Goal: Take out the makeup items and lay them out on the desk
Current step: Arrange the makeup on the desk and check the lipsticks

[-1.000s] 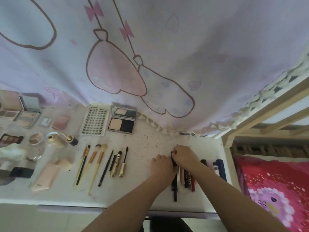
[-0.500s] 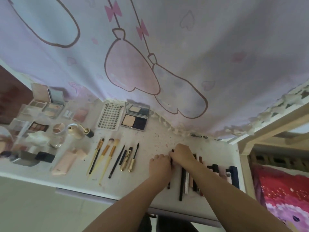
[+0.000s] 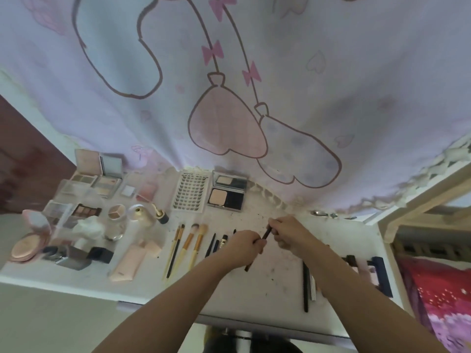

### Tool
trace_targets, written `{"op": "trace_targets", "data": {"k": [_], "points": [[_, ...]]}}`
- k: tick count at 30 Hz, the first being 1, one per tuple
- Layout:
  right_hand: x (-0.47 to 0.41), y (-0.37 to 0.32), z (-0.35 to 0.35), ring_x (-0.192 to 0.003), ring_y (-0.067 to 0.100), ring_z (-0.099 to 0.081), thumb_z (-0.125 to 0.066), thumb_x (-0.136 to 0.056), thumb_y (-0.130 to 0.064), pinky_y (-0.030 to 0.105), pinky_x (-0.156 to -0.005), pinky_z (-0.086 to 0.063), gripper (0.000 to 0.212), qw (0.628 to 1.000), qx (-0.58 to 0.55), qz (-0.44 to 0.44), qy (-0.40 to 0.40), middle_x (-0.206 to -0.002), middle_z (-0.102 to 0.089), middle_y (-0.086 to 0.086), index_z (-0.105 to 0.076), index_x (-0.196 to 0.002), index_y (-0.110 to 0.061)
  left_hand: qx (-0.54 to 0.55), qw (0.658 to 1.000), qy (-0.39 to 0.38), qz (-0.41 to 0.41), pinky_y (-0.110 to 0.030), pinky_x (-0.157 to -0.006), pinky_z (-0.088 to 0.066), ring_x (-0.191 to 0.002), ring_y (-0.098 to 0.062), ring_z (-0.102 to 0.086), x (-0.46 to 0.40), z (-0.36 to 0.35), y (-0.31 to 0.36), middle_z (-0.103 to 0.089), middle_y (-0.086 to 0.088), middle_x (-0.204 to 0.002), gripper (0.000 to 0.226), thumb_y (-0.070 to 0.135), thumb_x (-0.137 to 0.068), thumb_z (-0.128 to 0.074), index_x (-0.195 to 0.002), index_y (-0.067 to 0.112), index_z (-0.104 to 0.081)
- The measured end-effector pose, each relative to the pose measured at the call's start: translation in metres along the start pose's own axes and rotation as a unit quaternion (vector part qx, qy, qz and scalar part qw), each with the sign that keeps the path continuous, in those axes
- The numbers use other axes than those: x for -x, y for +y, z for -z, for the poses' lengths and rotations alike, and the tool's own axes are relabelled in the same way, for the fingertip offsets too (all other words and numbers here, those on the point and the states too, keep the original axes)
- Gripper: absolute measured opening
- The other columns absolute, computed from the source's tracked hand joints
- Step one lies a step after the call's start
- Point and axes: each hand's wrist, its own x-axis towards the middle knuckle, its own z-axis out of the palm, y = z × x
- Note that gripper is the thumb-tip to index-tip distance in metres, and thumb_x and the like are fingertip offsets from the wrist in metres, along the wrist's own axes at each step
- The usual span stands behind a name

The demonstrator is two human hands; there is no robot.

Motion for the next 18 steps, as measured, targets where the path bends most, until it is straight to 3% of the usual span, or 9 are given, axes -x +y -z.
{"op": "trace_targets", "data": {"k": [2, 5, 8, 12, 14, 16, 18], "points": [[-0.004, 0.006, -0.008, -0.04, 0.01, -0.029, -0.043, -0.099, -0.015, 0.018, -0.035, -0.02, 0.028, 0.998, -0.045, -0.022, 0.029, -0.056, -0.037, 0.004, -0.052, -0.074, -0.006, -0.032, 0.998, -0.053, -0.004, -0.026, -0.062, -0.038, -0.066, -0.011, -0.049, 0.007, 0.013, -0.009, -0.052, 0.005, -0.069, 0.032, 0.033, -0.099, -0.039, -0.081, 0.016, -0.057], [-0.01, 0.013, 0.015, -0.03, 0.007, -0.028, -0.04, -0.1, -0.012, 0.013, -0.03, -0.019, 0.028, 0.973, -0.199, -0.031, 0.111, -0.057, -0.03, 0.004, -0.045, -0.073, -0.007, -0.038, 0.988, -0.148, 0.003, -0.021, -0.063, -0.037, -0.068, -0.006, -0.049, 0.023, 0.023, -0.04, -0.053, 0.008, -0.073, 0.032, 0.037, -0.098, -0.04, -0.082, 0.019, -0.06], [-0.002, 0.017, 0.033, -0.032, 0.006, -0.037, -0.043, -0.097, -0.007, 0.014, -0.029, -0.023, 0.02, 0.973, -0.211, -0.022, 0.094, -0.057, -0.041, 0.006, -0.049, -0.079, -0.004, 0.019, 0.996, -0.065, 0.06, -0.02, -0.055, -0.033, -0.058, -0.006, -0.043, 0.033, 0.022, -0.067, -0.046, 0.005, -0.065, 0.032, 0.033, -0.098, -0.043, -0.075, 0.015, -0.055], [0.008, 0.024, -0.007, -0.059, 0.012, -0.065, -0.052, -0.093, -0.007, 0.021, -0.045, -0.047, 0.001, 0.999, -0.002, -0.037, 0.039, -0.074, -0.068, 0.007, -0.053, -0.094, -0.007, -0.016, 0.997, -0.019, 0.069, -0.022, -0.06, -0.039, -0.066, -0.011, -0.05, 0.016, 0.008, -0.062, -0.052, 0.0, -0.074, 0.03, 0.03, -0.097, -0.046, -0.082, 0.009, -0.06], [0.003, 0.035, -0.024, -0.072, 0.015, -0.065, -0.053, -0.092, -0.007, 0.024, -0.054, -0.05, 0.012, 0.994, 0.078, -0.037, 0.065, -0.087, -0.069, 0.007, -0.053, -0.104, -0.009, -0.063, 0.996, -0.009, 0.065, -0.026, -0.067, -0.042, -0.076, -0.019, -0.056, 0.005, -0.002, -0.053, -0.059, -0.009, -0.082, 0.032, 0.03, -0.096, -0.047, -0.089, 0.003, -0.063], [0.0, 0.044, -0.034, -0.085, 0.02, -0.062, -0.052, -0.091, -0.008, 0.027, -0.065, -0.051, 0.021, 0.976, 0.189, -0.016, 0.106, -0.1, -0.067, 0.01, -0.055, -0.112, -0.01, -0.09, 0.994, 0.021, 0.066, -0.029, -0.07, -0.046, -0.085, -0.023, -0.062, -0.006, -0.01, -0.048, -0.065, -0.012, -0.092, 0.03, 0.03, -0.095, -0.049, -0.092, 0.004, -0.063], [-0.001, 0.051, -0.039, -0.097, 0.023, -0.059, -0.048, -0.094, -0.016, 0.03, -0.077, -0.048, 0.021, 0.929, 0.345, 0.012, 0.135, -0.108, -0.063, 0.008, -0.058, -0.112, -0.011, -0.106, 0.99, 0.051, 0.074, -0.03, -0.073, -0.048, -0.09, -0.023, -0.063, -0.015, -0.018, -0.049, -0.066, -0.009, -0.098, 0.026, 0.03, -0.095, -0.05, -0.098, 0.007, -0.062]]}}
